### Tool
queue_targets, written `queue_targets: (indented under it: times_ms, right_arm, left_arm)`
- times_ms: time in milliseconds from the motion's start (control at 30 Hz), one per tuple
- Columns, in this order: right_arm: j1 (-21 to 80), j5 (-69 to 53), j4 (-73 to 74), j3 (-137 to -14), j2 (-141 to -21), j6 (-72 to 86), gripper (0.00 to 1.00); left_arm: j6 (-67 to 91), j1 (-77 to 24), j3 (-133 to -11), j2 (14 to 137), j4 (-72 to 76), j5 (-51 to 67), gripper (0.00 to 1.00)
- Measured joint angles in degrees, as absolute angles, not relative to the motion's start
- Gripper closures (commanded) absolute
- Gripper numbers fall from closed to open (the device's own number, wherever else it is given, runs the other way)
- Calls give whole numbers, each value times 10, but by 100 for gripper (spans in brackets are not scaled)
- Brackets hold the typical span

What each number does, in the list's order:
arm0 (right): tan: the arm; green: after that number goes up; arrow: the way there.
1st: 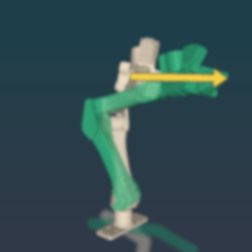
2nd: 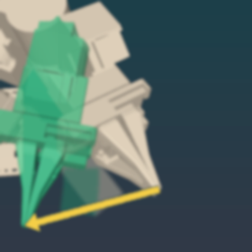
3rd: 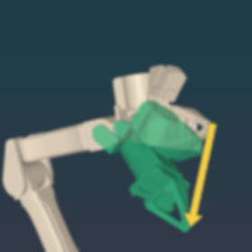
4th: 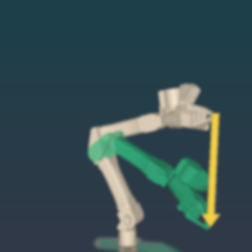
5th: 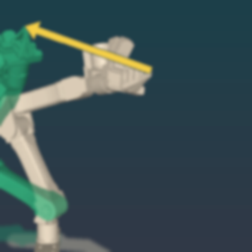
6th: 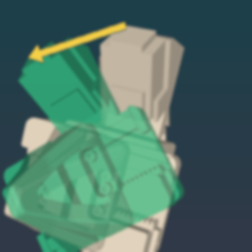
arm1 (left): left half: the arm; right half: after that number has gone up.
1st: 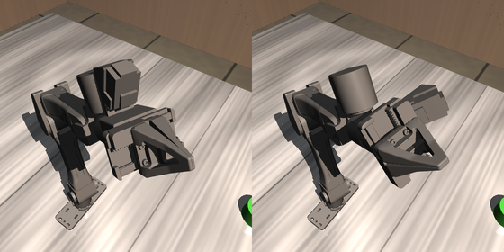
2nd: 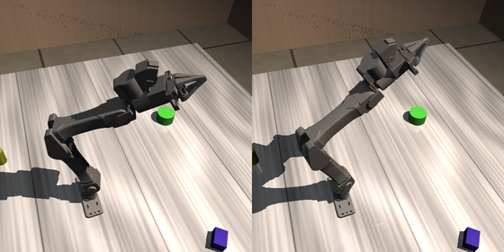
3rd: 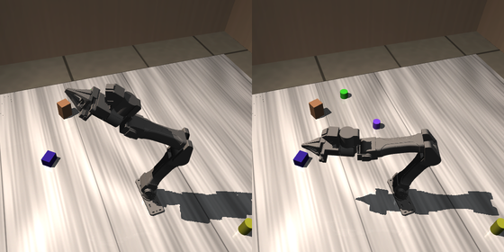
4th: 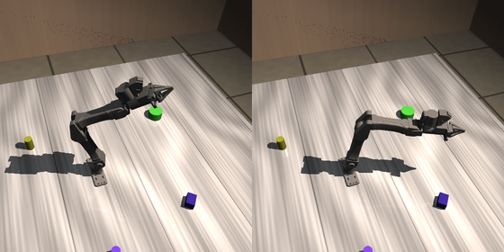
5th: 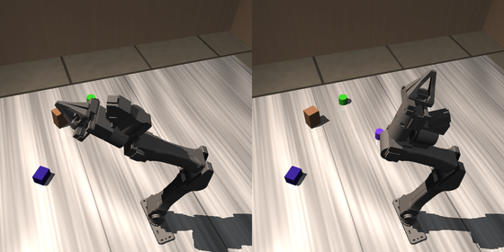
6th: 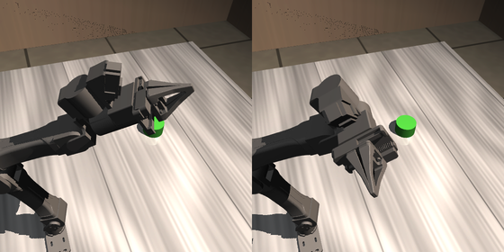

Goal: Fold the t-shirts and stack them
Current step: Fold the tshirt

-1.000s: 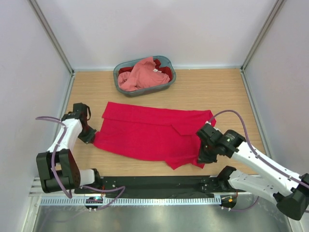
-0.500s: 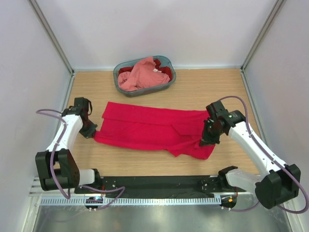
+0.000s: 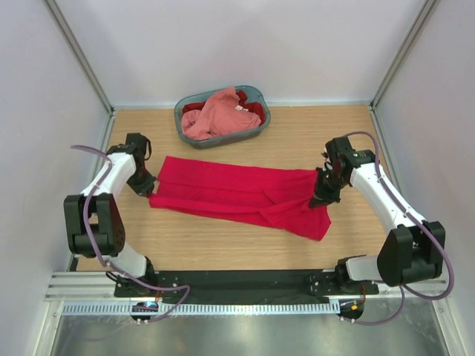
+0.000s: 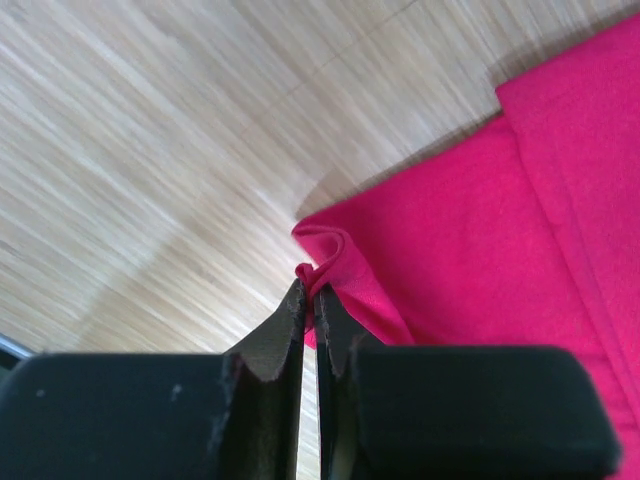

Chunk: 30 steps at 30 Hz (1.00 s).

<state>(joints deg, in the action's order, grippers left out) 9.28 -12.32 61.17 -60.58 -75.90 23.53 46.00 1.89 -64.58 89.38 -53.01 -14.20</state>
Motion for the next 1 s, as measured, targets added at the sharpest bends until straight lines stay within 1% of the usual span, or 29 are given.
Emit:
queue_targets:
  times_ms: [267, 667, 1000]
  right_arm:
    - [70, -139, 581, -634, -814, 223, 99]
    - [54, -147, 552, -659, -881, 222, 99]
    - [34, -147, 543, -668, -902, 222, 99]
  left_arm:
    - [455, 18, -714, 981, -531, -141, 93]
    - [446, 7, -768, 1051, -533, -139, 94]
    - [444, -4, -812, 1079, -539, -139, 93]
